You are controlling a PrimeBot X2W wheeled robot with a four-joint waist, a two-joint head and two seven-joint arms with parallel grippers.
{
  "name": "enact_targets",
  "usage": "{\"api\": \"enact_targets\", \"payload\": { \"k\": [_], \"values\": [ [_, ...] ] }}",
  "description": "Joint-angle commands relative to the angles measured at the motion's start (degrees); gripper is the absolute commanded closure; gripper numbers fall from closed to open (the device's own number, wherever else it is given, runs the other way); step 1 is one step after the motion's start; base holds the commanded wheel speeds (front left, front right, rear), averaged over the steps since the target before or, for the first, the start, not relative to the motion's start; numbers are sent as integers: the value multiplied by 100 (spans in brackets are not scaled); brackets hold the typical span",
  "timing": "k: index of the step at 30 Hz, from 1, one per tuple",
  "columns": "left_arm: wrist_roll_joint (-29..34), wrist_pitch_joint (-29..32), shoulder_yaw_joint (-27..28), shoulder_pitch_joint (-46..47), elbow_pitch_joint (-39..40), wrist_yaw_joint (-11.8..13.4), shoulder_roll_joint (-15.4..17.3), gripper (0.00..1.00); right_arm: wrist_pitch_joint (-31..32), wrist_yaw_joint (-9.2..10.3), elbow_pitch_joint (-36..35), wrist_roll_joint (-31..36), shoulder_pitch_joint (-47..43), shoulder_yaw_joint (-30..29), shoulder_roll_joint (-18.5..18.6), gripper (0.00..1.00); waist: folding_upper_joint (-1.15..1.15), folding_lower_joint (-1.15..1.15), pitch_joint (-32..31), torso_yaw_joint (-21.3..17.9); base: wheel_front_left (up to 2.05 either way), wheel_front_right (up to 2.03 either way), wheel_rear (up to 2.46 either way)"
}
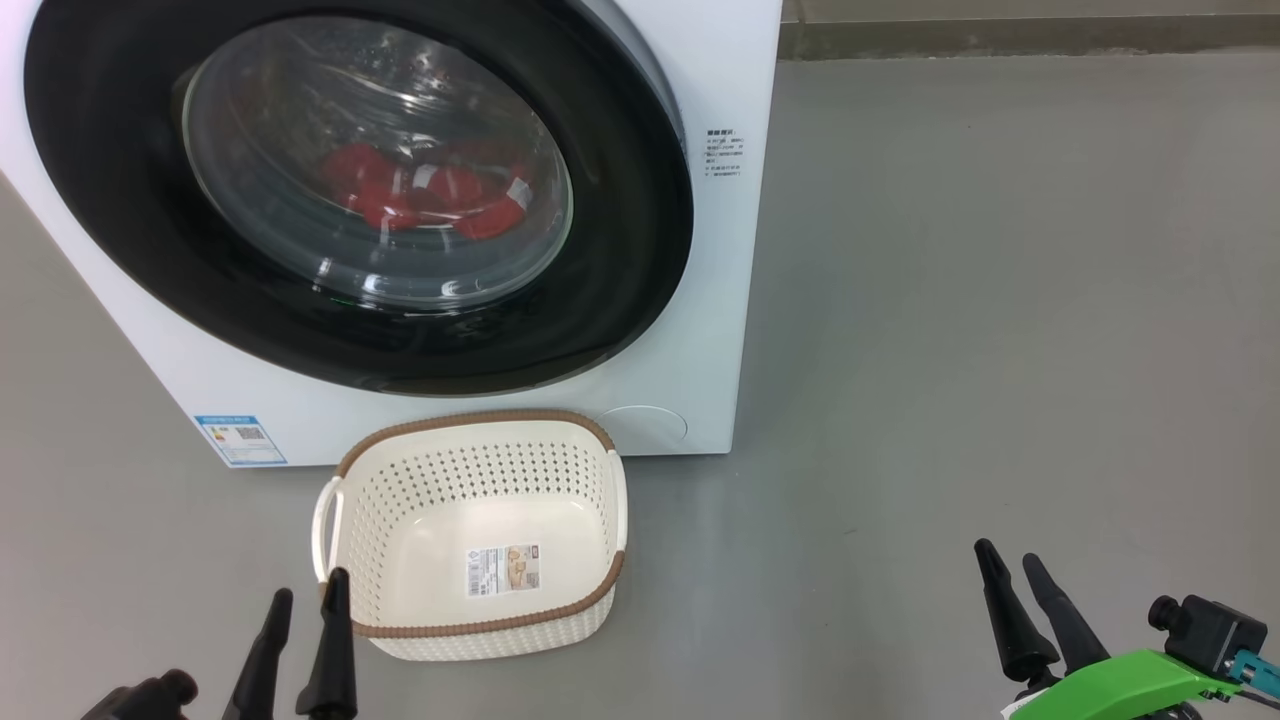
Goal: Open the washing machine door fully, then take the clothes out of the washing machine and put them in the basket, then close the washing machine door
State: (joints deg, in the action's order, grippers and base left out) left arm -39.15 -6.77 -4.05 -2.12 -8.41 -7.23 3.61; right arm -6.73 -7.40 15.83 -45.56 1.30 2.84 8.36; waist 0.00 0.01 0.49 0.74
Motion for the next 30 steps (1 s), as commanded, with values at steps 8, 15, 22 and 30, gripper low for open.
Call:
{"api": "enact_targets", "payload": {
  "k": [8, 15, 22, 30],
  "values": [
    [657, -211, 38, 69, 277, -18, 107, 0, -225, -6, -234, 577, 207, 133, 162, 0, 0, 0, 8, 6, 0, 0, 0],
    [1084, -330, -11, 40, 302, -20, 119, 0, -342, -7, -292, 981, 190, 162, 207, 0, 0, 0, 6, 5, 0, 0, 0],
    [1475, -432, -53, 13, 333, -21, 131, 0, -443, -7, -343, 1327, 154, 184, 250, 0, 0, 0, -5, -10, 0, 0, 0],
    [1994, -586, -114, -5, 406, -23, 167, 0, -594, -8, -426, 1877, 116, 200, 299, 0, 0, 0, 11, -17, 0, 0, 0]
  ]
}}
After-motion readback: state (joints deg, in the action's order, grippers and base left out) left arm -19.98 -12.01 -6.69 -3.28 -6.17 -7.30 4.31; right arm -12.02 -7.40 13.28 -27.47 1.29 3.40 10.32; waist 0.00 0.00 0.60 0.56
